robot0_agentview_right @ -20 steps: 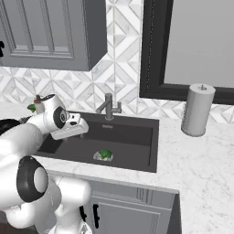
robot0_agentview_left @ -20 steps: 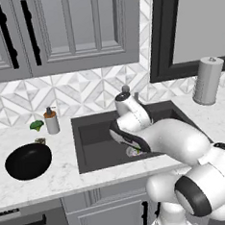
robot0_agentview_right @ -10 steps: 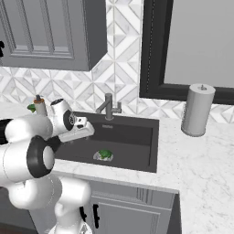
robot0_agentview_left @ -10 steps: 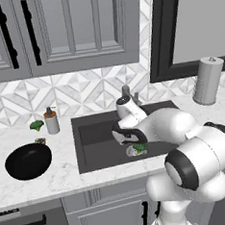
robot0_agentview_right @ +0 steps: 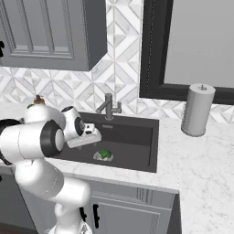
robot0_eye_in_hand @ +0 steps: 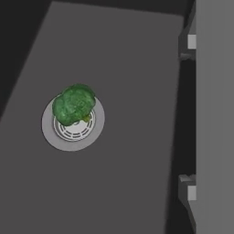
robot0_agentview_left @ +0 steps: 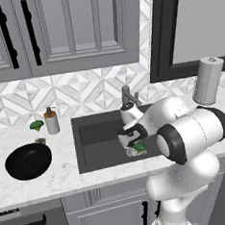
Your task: Pick the broccoli from the sink and place it in the bowl. Then pick the bowl and place it in the microwave. Then close the microwave door and press the start button.
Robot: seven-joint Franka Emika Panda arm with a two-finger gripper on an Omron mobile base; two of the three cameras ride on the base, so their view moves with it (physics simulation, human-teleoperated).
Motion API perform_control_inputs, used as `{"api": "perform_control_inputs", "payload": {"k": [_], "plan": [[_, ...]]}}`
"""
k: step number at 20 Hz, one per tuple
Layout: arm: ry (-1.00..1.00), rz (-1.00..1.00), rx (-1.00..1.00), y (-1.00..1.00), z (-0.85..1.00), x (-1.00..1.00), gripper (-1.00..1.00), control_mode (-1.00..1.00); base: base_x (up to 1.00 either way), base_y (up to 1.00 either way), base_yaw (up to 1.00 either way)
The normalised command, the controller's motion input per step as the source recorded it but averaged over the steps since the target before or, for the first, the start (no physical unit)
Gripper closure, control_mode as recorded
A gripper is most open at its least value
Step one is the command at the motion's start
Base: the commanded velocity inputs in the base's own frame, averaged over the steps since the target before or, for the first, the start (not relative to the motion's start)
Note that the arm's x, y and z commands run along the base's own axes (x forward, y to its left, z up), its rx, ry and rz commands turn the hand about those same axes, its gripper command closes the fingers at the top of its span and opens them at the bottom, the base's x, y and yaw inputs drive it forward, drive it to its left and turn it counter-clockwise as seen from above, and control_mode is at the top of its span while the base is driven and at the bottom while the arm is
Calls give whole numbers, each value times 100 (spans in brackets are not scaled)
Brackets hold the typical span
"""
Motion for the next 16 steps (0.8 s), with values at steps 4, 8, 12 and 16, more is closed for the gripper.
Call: {"api": "perform_control_inputs", "payload": {"k": [4, 8, 12, 16], "plan": [[0, 0, -1, -3, -39, 8, -100, -100, 0, 0, 0], [0, 0, 0, -1, -33, 13, -100, -100, 0, 0, 0], [0, 0, 0, -2, -31, 13, -100, -100, 0, 0, 0], [-9, 0, 0, -12, -19, 13, -100, -100, 0, 0, 0]]}}
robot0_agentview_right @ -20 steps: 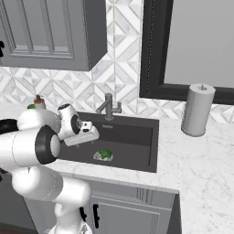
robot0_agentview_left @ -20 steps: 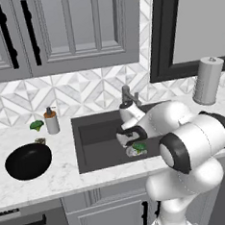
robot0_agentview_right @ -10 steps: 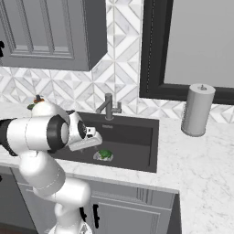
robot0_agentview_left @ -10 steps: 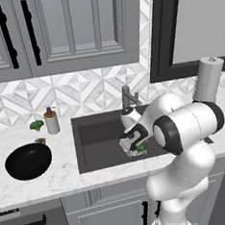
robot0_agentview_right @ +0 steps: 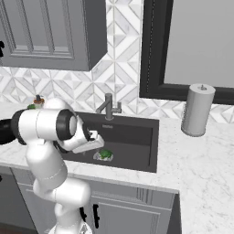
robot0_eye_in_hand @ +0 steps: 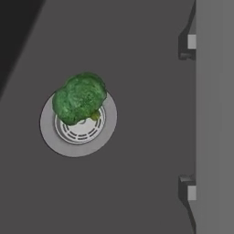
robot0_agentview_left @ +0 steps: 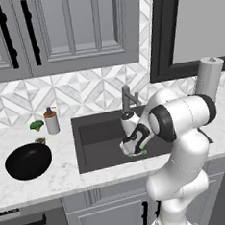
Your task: Pick the broccoli from the sink and place it in the bowl. Then pick the bowl and place it in the microwave. Then close the microwave door and press the start button.
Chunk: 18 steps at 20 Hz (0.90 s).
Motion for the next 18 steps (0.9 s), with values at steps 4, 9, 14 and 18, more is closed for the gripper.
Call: {"api": "perform_control_inputs", "payload": {"k": [4, 9, 14, 18], "plan": [[-9, 0, 0, -21, -9, 31, -100, -100, 0, 0, 0], [-3, 1, 0, -26, -16, 31, -100, -100, 0, 0, 0], [0, 0, 0, -5, -34, 35, -100, -100, 0, 0, 0], [0, 1, 0, 0, -36, 45, -100, -100, 0, 0, 0]]}}
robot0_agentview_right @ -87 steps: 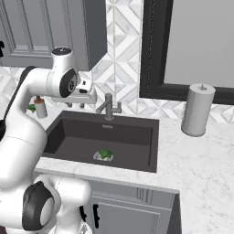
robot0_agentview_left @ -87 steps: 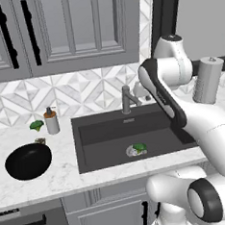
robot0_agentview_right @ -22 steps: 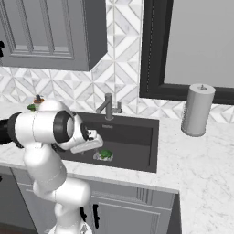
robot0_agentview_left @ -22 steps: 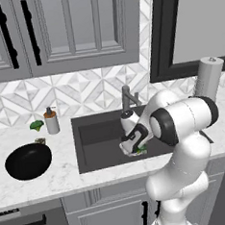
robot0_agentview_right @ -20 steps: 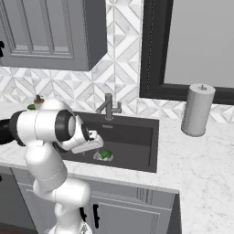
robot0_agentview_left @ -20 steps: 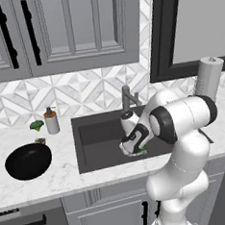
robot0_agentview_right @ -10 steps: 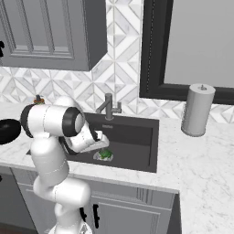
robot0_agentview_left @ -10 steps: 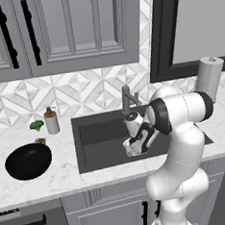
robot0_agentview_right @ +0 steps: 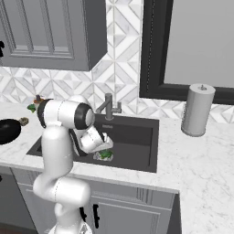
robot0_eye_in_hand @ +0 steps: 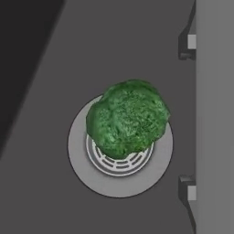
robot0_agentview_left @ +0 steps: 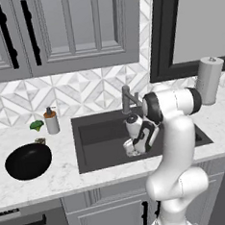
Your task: Pick the broccoli from the sink and place it in the bowl. Then pick the bowl and place it in the microwave. Then close the microwave door and press the start button.
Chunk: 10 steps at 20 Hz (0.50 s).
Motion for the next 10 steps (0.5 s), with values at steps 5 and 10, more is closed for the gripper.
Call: {"api": "perform_control_inputs", "payload": {"k": [5, 10], "plan": [[0, 3, 0, 0, -35, 42, -100, -100, 0, 0, 0], [0, 4, 0, 0, -30, 36, -100, -100, 0, 0, 0]]}}
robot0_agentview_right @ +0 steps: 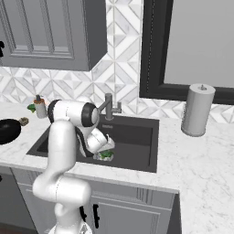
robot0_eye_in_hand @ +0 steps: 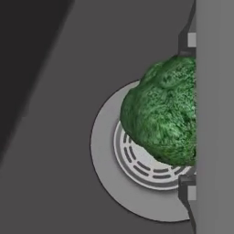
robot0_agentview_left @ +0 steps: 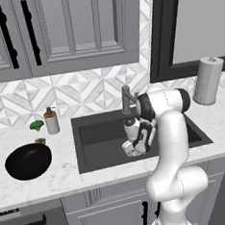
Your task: Pick the broccoli from the sink and place it in the bowl. Then pick the bowl and place it in the microwave. Then close the microwave door and press the start button.
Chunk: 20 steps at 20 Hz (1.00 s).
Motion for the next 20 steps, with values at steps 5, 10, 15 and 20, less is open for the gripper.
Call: {"api": "perform_control_inputs", "payload": {"k": [5, 10, 15, 20], "plan": [[-2, 5, 0, -21, -24, 11, -100, -100, 0, 0, 0], [-7, 3, 0, -31, -20, -1, 100, -100, 0, 0, 0], [-8, 0, 0, 1, -6, -20, 100, -100, 0, 0, 0], [-12, -1, 0, 72, 32, -43, 100, -100, 0, 0, 0]]}}
